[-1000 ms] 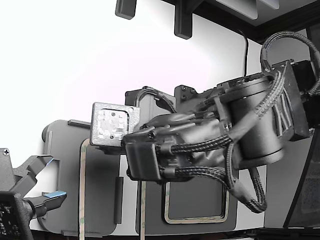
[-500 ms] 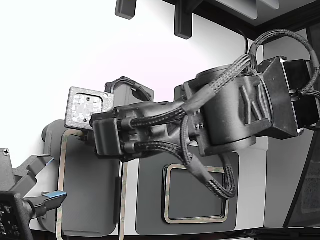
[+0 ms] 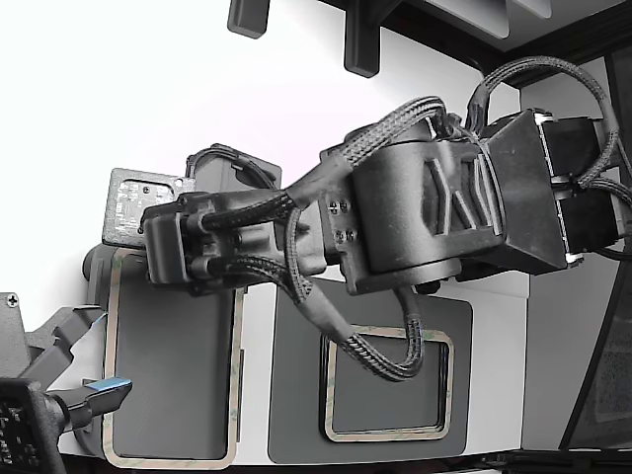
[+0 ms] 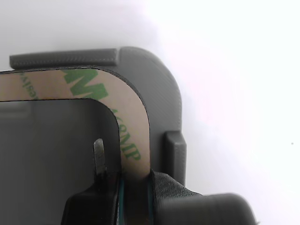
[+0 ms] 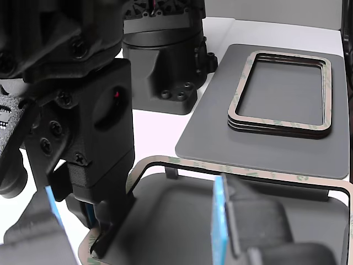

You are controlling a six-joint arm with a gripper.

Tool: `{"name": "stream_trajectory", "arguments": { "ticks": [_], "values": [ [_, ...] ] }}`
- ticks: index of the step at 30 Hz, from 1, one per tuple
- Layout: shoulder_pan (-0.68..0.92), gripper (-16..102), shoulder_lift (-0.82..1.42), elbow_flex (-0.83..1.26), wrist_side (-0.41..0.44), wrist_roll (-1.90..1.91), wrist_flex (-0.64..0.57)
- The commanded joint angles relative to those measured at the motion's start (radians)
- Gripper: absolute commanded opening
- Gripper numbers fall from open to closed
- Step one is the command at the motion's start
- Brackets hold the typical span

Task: Move top rectangular frame to the holder.

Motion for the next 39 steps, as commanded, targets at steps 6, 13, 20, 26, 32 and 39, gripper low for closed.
{"name": "stream_trajectory", "arguments": {
  "ticks": [6,13,20,26,32,39],
  "values": [
    [-0.028,-11,0.015,-0.026,-0.008,-0.011,-0.015],
    [-0.028,-11,0.012,-0.018,-0.012,-0.011,-0.018],
    [-0.028,-11,0.012,-0.002,-0.006,-0.011,-0.018],
    [-0.026,-11,0.012,0.020,-0.002,-0.002,-0.029],
    [-0.026,-11,0.015,0.041,0.002,-0.006,-0.051],
    [-0.026,-11,0.018,0.051,-0.002,-0.009,-0.051]
  ]
}}
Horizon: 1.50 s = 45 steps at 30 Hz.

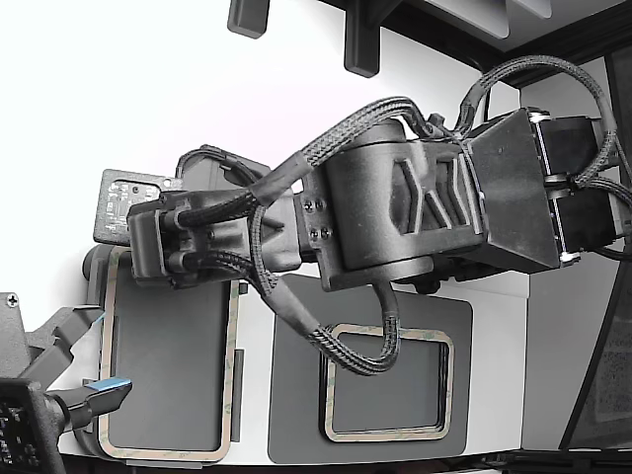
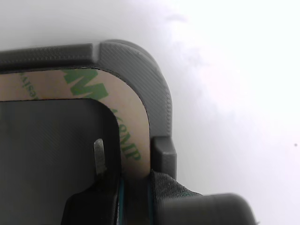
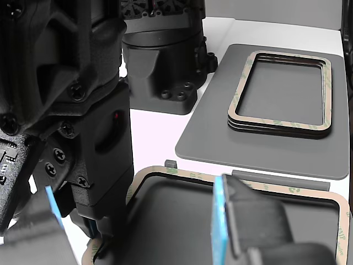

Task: Move top rectangular frame to the holder.

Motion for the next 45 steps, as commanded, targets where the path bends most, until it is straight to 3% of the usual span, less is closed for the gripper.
{"name": "stream_trajectory", "arguments": {
  "ticks": [1,38,40,42,44,45],
  "values": [
    [-0.014,-11,0.028,-0.011,-0.002,0.000,-0.003],
    [-0.012,-11,0.028,0.011,0.000,0.002,-0.012],
    [-0.011,-1,0.028,0.009,0.000,-0.003,-0.015],
    [-0.009,27,0.028,0.008,-0.003,-0.012,-0.017],
    [-0.008,66,0.028,0.002,-0.005,-0.017,-0.015],
    [-0.006,75,0.028,-0.003,-0.005,-0.018,-0.012]
  ]
}}
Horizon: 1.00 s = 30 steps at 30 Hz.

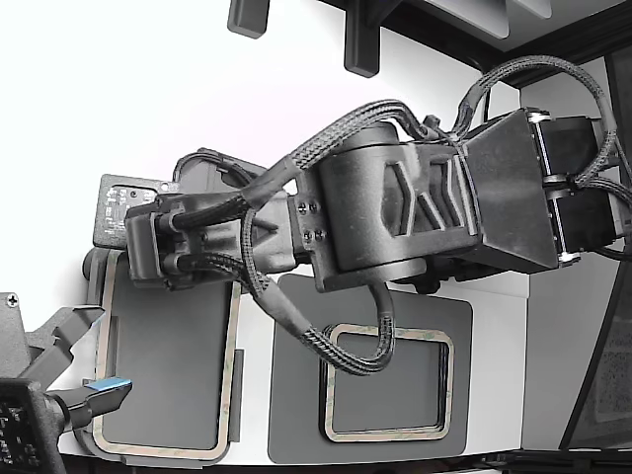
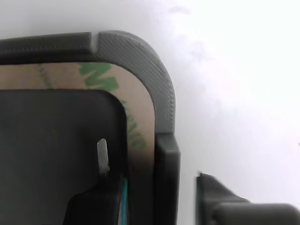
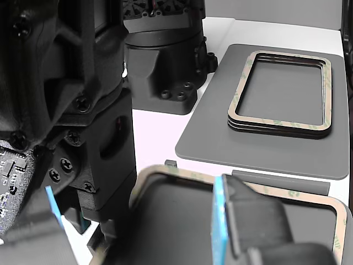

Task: Move top rectangular frame to the holder.

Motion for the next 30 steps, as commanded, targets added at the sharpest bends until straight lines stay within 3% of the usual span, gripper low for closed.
{"name": "stream_trajectory", "arguments": {
  "ticks": [1,2,15,22,27,30],
  "values": [
    [-0.005,84,0.028,-0.035,0.000,-0.003,0.003],
    [-0.005,100,0.029,-0.041,0.000,-0.002,0.006],
    [-0.002,100,0.135,-0.051,0.034,0.029,0.048],
    [-0.057,100,0.508,0.360,0.074,0.051,-0.175],
    [-0.091,100,0.750,0.569,0.172,0.003,-0.272],
    [-0.141,100,0.919,0.704,0.149,-0.032,-0.333]
  ]
}}
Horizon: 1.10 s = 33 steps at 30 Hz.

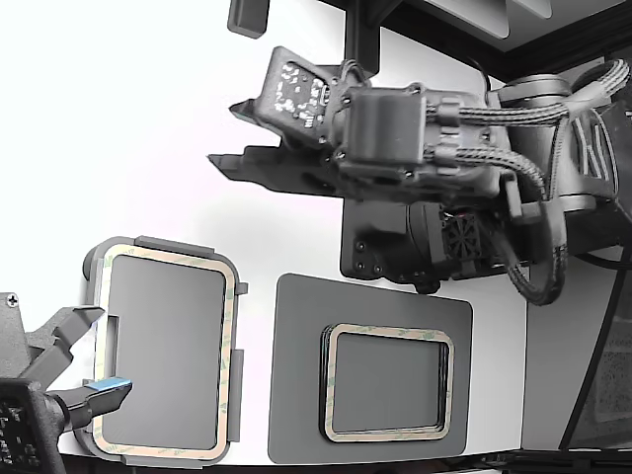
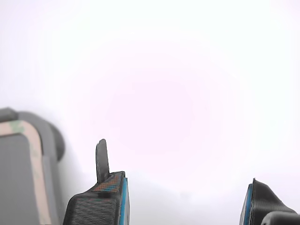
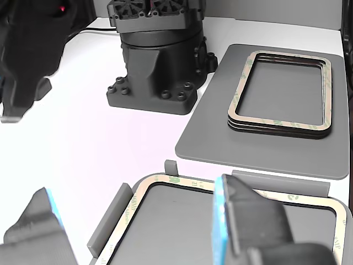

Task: Move top rectangular frame to the holder.

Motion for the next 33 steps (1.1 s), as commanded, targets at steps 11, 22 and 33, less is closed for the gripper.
{"name": "stream_trajectory", "arguments": {
  "ticks": [11,22,33],
  "values": [
    [-0.173,100,0.621,0.552,-0.132,-0.117,-0.222],
    [-0.175,100,0.960,0.877,-0.115,-0.114,-0.255],
    [-0.170,100,1.012,0.894,-0.179,-0.160,-0.252]
  ]
}}
